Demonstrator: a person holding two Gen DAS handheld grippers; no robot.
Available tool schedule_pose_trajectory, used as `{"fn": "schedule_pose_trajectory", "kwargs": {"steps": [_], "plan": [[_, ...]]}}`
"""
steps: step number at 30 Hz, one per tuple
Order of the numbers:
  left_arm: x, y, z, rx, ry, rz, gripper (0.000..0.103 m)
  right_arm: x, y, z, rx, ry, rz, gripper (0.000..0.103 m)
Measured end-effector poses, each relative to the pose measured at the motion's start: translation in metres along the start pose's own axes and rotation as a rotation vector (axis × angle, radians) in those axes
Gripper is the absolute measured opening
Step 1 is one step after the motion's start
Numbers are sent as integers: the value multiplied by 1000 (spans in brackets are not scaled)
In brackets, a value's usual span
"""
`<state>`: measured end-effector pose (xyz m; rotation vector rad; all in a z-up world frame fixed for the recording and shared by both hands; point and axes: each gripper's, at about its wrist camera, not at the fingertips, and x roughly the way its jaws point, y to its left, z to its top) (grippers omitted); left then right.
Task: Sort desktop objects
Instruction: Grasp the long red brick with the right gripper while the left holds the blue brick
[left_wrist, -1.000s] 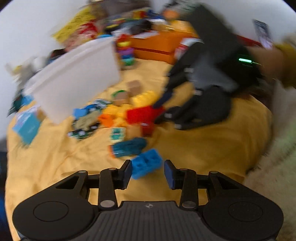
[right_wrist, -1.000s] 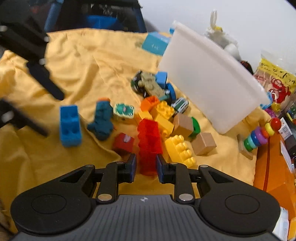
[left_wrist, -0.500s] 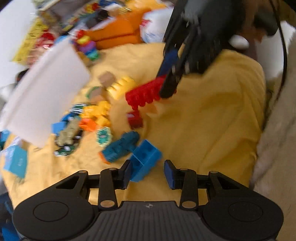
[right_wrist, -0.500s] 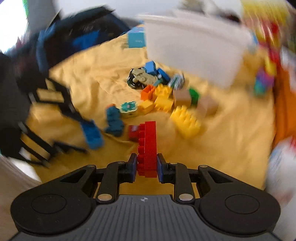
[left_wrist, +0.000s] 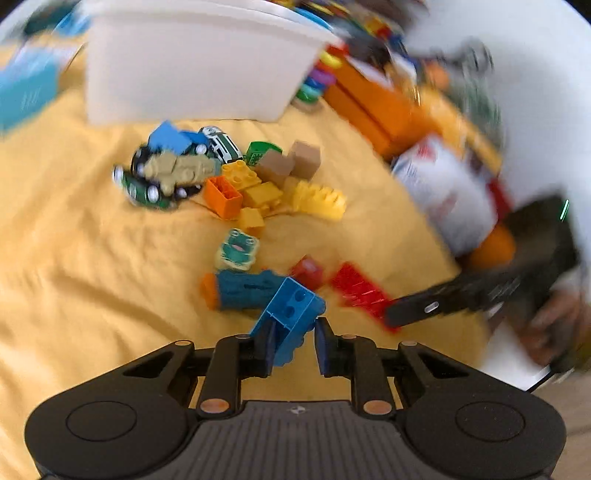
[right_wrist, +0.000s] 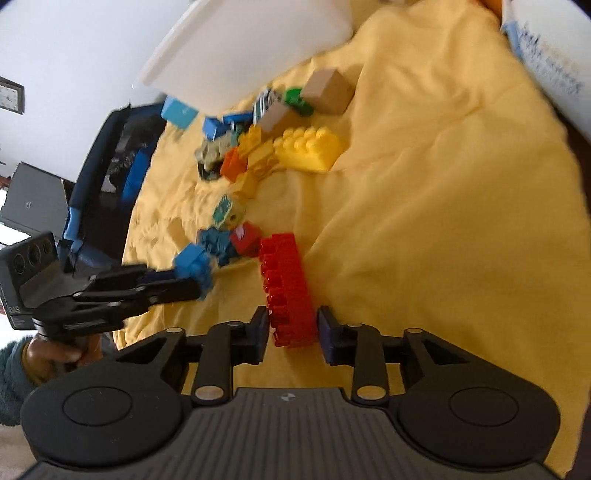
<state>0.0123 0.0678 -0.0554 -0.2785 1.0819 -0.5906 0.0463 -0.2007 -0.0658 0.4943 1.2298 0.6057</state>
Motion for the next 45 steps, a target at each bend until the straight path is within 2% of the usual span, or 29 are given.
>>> {"fn": "schedule_pose_trajectory", "kwargs": {"steps": [3, 4, 6, 9, 11, 14, 17, 18, 20, 22, 25, 28, 30, 31, 32, 34, 36, 37, 38, 40, 42, 43, 44, 45], "plan": [[7, 10, -15, -232, 5, -168, 25, -8, 2, 3, -63, -56, -55, 40], [12, 13, -22, -286, 17, -188, 25, -11, 4, 4, -96, -77, -84, 42], [19, 16, -31, -311, 34, -138, 25, -13, 11, 7, -180, -111, -144, 42], [13, 17, -36, -318, 6, -61, 28, -17, 19, 8, -283, -135, -177, 42], [3, 10, -34, -247, -25, 26, 41, -18, 25, 9, -330, -153, -164, 42], [-7, -5, -32, -103, -66, 169, 43, -16, 32, 9, -363, -167, -160, 42], [-9, -14, -28, -21, -88, 266, 43, -16, 39, 8, -398, -171, -163, 42], [-12, -20, -28, -10, -103, 274, 43, -15, 40, 8, -402, -166, -163, 42], [-21, -24, -25, 12, -120, 237, 46, -15, 41, 7, -405, -167, -162, 42], [-15, -42, -24, 64, -98, 290, 46, -14, 40, 7, -404, -159, -151, 42], [11, -73, -27, 225, -34, 424, 46, -13, 40, 6, -403, -152, -151, 42], [37, -84, -30, 299, 29, 460, 45, -12, 39, 6, -412, -142, -152, 42], [44, -82, -31, 304, 30, 473, 30, -12, 40, 5, -430, -139, -160, 42], [43, -76, -30, 268, 27, 452, 25, -11, 41, 5, -440, -135, -163, 42], [38, -66, -29, 201, 16, 397, 25, -11, 42, 4, -450, -131, -165, 42], [23, -46, -26, 42, -18, 238, 25, -10, 45, 2, -473, -131, -166, 42], [16, -16, -26, -168, -22, 57, 25, -9, 47, 0, -480, -133, -166, 42], [16, -2, -28, -252, -14, 11, 25, -8, 47, 0, -475, -134, -162, 43], [15, 7, -30, -301, -20, 39, 24, -8, 47, 0, -474, -133, -157, 43], [10, 11, -33, -268, -28, 126, 26, -7, 50, -2, -480, -136, -159, 43], [2, 4, -34, -184, -59, 198, 35, -7, 51, -4, -483, -140, -157, 43], [1, -4, -34, -123, -65, 252, 49, -7, 50, -4, -480, -142, -158, 43], [1, -11, -34, -60, -67, 303, 54, -6, 50, -5, -474, -143, -160, 43], [1, -20, -35, 6, -68, 344, 54, -6, 50, -5, -469, -145, -165, 43]]}}
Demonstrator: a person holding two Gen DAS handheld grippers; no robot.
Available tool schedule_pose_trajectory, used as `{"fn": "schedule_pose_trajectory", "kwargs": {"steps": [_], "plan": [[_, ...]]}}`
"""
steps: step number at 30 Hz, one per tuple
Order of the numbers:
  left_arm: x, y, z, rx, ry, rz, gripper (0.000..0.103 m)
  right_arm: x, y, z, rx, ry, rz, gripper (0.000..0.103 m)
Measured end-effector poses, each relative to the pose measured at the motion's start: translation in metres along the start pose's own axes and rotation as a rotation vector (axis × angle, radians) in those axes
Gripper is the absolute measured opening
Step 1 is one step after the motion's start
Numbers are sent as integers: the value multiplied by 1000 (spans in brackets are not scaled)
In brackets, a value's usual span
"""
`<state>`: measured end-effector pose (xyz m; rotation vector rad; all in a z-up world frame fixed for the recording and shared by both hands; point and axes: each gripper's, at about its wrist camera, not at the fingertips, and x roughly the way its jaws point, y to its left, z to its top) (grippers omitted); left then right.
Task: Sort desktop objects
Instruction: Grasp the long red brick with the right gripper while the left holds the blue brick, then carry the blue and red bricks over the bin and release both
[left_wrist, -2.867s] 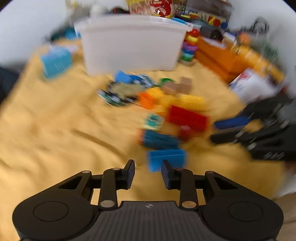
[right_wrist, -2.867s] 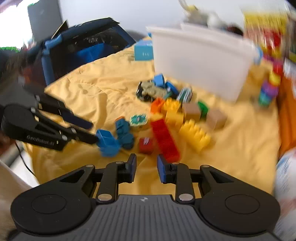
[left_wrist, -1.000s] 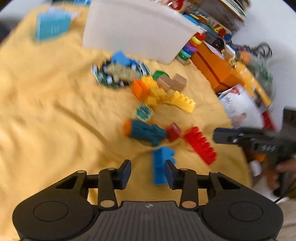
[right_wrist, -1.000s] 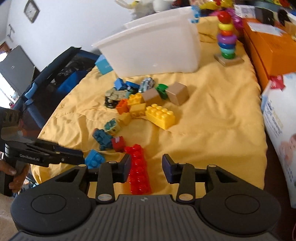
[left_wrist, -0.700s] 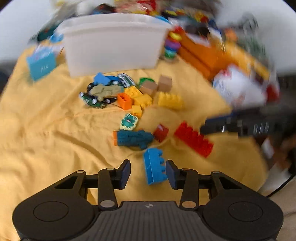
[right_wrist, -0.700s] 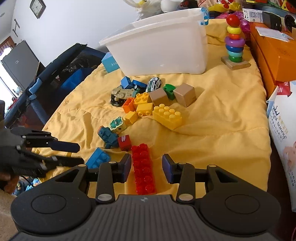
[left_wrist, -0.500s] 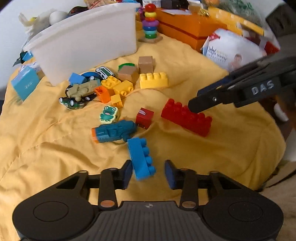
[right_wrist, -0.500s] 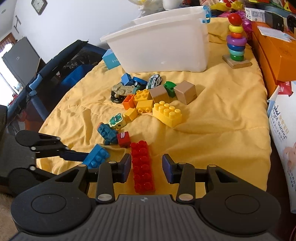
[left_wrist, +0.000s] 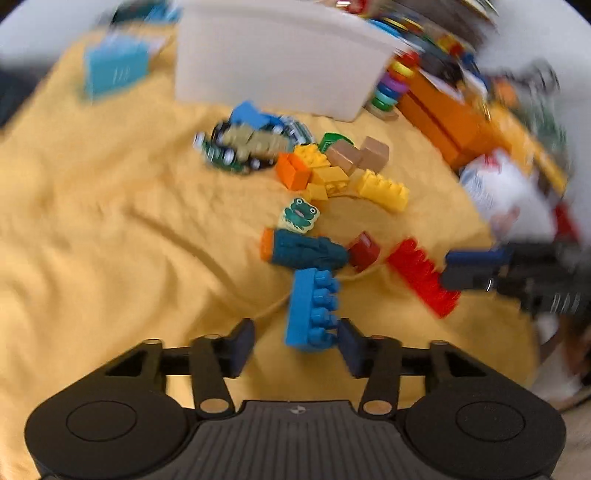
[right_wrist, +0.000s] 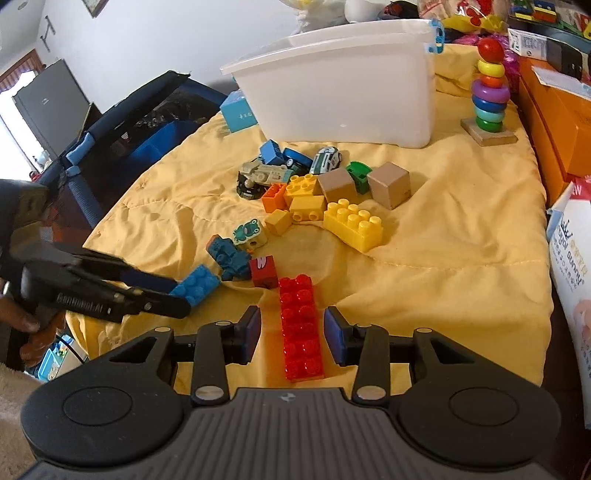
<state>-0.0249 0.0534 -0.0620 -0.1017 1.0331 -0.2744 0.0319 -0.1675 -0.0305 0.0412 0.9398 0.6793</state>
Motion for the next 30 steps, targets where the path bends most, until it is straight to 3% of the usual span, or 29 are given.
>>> {"fn": "schedule_pose_trajectory", "kwargs": {"steps": [4, 7, 9, 12, 13, 18, 21, 30], "plan": [[-4, -25, -3, 179, -24, 40, 54, -1, 7, -1, -40, -12, -20, 43], [6, -30, -5, 237, -4, 78, 54, 6, 16, -1, -94, 0, -55, 43], [13, -31, -5, 242, 6, 88, 50, 13, 20, -3, -128, 17, -80, 43], [14, -30, -4, 252, -8, 106, 36, 23, 22, -10, -163, 51, -109, 42], [14, -29, -3, 242, -10, 100, 34, 26, 23, -13, -185, 70, -123, 37], [15, -26, -1, 205, -10, 78, 34, 26, 29, -17, -256, 88, -151, 27], [7, -25, 1, 202, -20, 73, 33, 21, 32, -15, -274, 101, -159, 27], [-47, -20, 48, 159, -209, 40, 34, -13, 45, 24, -339, -54, -230, 27]]}}
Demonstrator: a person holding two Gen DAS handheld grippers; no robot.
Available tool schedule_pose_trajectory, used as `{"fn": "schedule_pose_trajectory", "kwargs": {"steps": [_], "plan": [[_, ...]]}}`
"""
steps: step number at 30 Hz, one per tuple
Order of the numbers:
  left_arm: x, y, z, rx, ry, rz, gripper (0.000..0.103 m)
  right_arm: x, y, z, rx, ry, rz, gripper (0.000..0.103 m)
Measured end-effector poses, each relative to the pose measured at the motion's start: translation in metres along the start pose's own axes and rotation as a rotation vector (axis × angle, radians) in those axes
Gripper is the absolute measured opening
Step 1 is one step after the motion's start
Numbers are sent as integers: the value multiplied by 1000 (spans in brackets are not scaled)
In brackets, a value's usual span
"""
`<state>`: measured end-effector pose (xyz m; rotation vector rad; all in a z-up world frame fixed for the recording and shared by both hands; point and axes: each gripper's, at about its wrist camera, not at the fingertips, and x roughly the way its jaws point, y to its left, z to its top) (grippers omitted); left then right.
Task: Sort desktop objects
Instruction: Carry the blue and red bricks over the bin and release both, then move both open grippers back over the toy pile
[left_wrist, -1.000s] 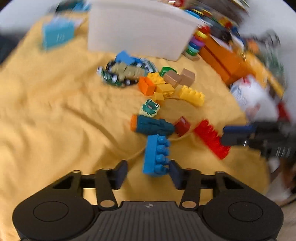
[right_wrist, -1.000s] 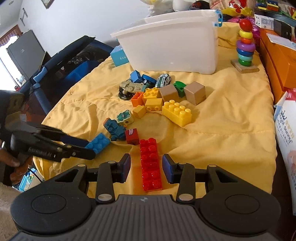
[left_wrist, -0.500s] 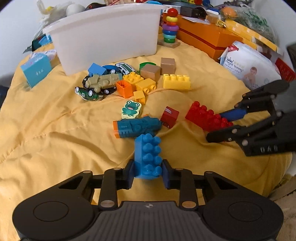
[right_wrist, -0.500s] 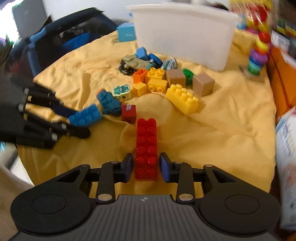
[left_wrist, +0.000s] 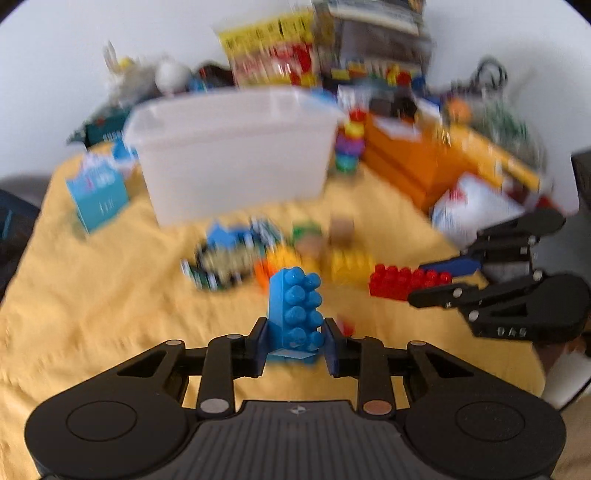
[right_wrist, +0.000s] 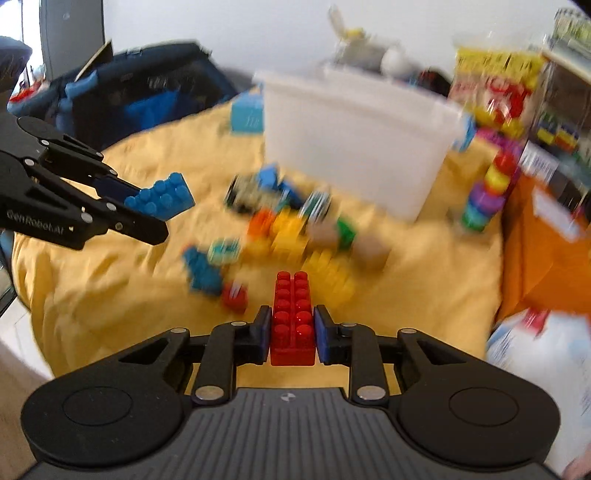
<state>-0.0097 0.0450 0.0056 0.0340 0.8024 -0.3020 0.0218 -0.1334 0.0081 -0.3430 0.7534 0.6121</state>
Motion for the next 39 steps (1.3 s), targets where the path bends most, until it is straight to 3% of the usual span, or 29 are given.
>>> {"fn": "schedule_pose_trajectory", "kwargs": {"steps": [6, 9, 14, 19, 21, 24, 26, 27, 29, 30, 33, 39], "plan": [[-10, 22, 58, -3, -132, 35, 34, -14, -18, 52, -44, -155, -59, 27], [-10, 33, 88, 7, -190, 71, 34, -10, -36, 78, 3, -247, -78, 27], [10, 53, 136, -21, -252, 104, 34, 11, -61, 121, 84, -297, -119, 27], [53, 76, 166, -38, -254, 155, 34, 40, -76, 153, 169, -336, -140, 27], [76, 88, 170, -98, -215, 154, 34, 59, -82, 162, 233, -322, -148, 27], [106, 83, 171, -34, -151, 226, 38, 83, -83, 165, 264, -259, -168, 29], [111, 82, 168, -32, -112, 223, 43, 84, -79, 162, 253, -243, -163, 29], [106, 81, 165, -35, -125, 208, 46, 78, -75, 159, 240, -265, -162, 31], [90, 79, 159, -44, -169, 209, 65, 66, -68, 154, 218, -304, -169, 45], [83, 76, 156, -44, -188, 209, 68, 61, -65, 151, 211, -319, -168, 46], [60, 65, 147, -21, -233, 202, 69, 47, -55, 141, 171, -347, -149, 46], [28, 42, 105, -26, -247, 186, 74, 27, -36, 96, 134, -342, -129, 58]]}}
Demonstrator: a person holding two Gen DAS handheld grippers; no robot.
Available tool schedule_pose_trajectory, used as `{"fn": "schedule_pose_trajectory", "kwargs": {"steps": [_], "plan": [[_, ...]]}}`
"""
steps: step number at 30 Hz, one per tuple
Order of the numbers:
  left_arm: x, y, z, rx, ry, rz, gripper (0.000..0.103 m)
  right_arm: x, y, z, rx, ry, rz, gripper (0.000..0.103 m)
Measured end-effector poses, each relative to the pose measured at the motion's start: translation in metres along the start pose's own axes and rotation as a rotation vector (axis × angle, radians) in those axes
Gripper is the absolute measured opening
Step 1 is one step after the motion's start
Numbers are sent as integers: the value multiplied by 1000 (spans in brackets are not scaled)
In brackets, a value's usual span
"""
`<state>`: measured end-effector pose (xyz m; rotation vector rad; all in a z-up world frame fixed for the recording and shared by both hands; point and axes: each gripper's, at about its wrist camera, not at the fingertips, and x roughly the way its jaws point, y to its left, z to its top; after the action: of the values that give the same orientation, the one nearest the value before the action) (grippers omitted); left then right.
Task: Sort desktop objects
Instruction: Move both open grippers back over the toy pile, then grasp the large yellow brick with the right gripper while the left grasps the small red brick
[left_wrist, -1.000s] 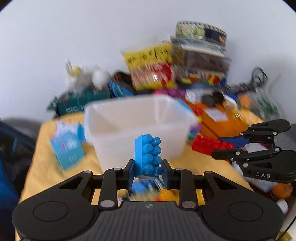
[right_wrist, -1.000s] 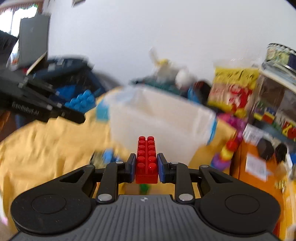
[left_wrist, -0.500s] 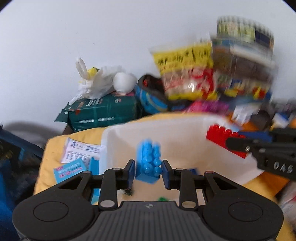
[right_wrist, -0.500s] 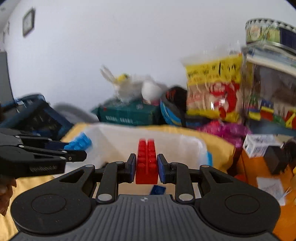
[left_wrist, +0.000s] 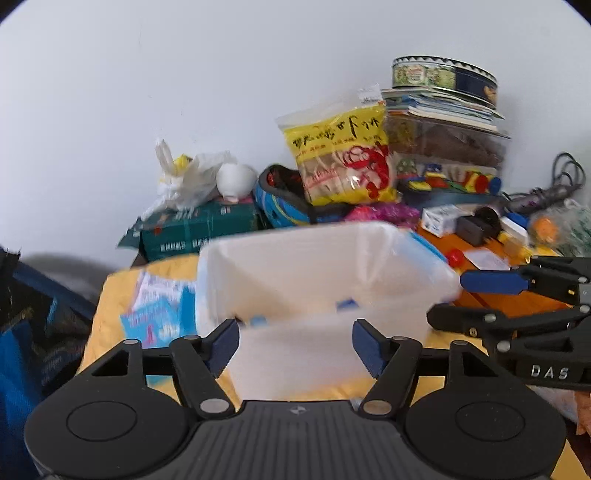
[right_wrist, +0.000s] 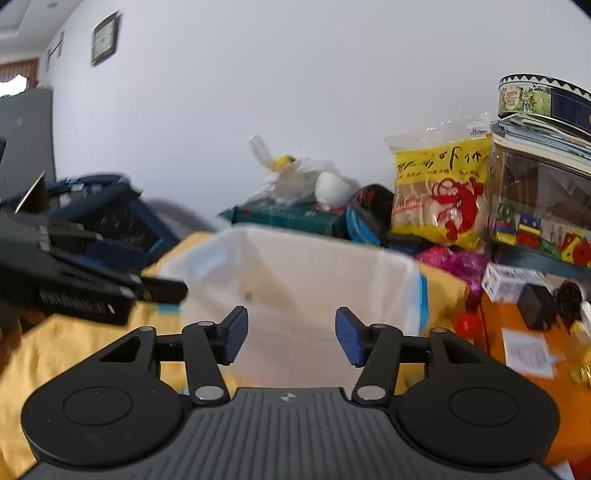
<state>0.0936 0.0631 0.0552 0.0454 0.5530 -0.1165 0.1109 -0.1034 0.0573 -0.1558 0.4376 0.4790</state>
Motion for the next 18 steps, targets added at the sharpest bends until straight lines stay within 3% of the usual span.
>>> {"fn": "schedule_pose_trajectory", "kwargs": {"steps": [5, 9, 18], "plan": [[-20, -19, -57, -7, 115, -18, 75, -15, 1, -59, -25, 157, 100, 60], [-24, -38, -97, 41, 190, -40, 75, -25, 1, -96, -8, 213, 120, 60], [-19, -50, -137, -16, 329, -131, 74, -26, 10, -128, 28, 343, 143, 57]]}}
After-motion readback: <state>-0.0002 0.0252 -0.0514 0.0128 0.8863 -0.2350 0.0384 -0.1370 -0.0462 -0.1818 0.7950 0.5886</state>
